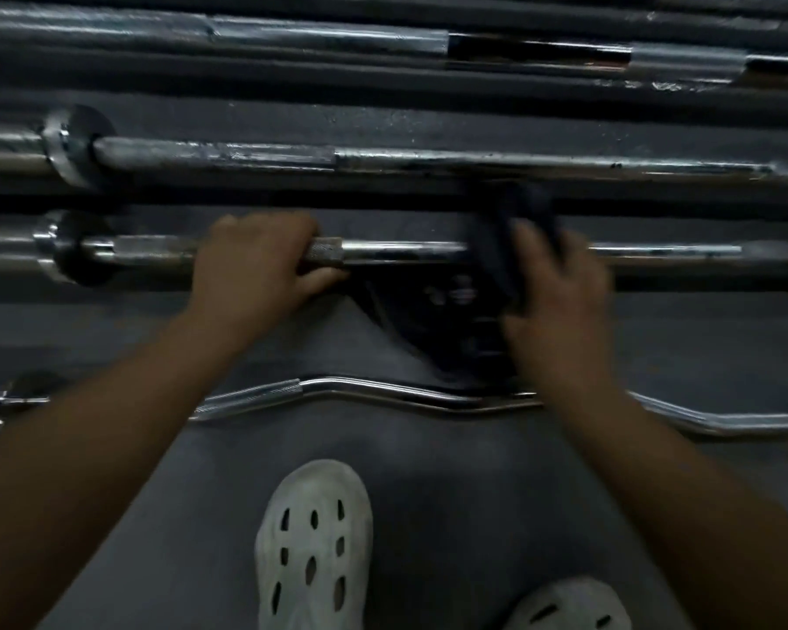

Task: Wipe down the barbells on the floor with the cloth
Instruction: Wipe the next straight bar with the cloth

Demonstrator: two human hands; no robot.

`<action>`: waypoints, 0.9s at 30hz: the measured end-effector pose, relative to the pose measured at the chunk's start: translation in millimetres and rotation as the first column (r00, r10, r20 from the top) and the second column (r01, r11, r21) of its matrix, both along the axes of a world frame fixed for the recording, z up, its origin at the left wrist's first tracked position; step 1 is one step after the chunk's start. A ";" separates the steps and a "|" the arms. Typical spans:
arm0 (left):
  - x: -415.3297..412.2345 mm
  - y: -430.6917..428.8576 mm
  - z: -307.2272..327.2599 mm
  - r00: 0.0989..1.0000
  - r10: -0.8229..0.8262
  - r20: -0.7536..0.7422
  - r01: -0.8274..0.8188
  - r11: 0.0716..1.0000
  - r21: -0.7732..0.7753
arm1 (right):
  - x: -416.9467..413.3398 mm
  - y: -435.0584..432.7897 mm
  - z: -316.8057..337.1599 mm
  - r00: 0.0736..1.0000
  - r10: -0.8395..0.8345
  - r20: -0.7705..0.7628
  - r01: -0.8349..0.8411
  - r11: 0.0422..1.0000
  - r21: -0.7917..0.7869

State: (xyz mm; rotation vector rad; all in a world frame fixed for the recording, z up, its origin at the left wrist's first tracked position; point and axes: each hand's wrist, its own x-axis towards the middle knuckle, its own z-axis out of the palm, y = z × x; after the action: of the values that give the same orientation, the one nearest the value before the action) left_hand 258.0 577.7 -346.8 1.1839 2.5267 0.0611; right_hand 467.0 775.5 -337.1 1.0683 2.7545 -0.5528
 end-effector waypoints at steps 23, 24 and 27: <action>-7.5 37.7 72.5 0.950 -0.053 0.307 0.253 0.707 -0.660 | -93.1 -52.9 24.1 0.901 0.304 0.310 -0.267 0.951 -0.156; -0.7 33.2 75.0 0.958 -0.008 0.285 0.200 0.732 -0.651 | -94.5 -51.9 24.5 0.903 0.296 0.311 -0.254 0.952 -0.168; 24.3 15.2 75.8 0.949 0.160 0.273 0.036 0.803 -0.595 | -92.5 -51.8 25.0 0.909 0.318 0.269 -0.270 0.942 -0.200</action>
State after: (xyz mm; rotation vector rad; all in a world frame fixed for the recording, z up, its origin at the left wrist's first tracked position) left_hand 282.4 592.9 -271.1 0.7567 2.0634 -0.4656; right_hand 374.4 723.7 -312.1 0.6217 2.4903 -0.5076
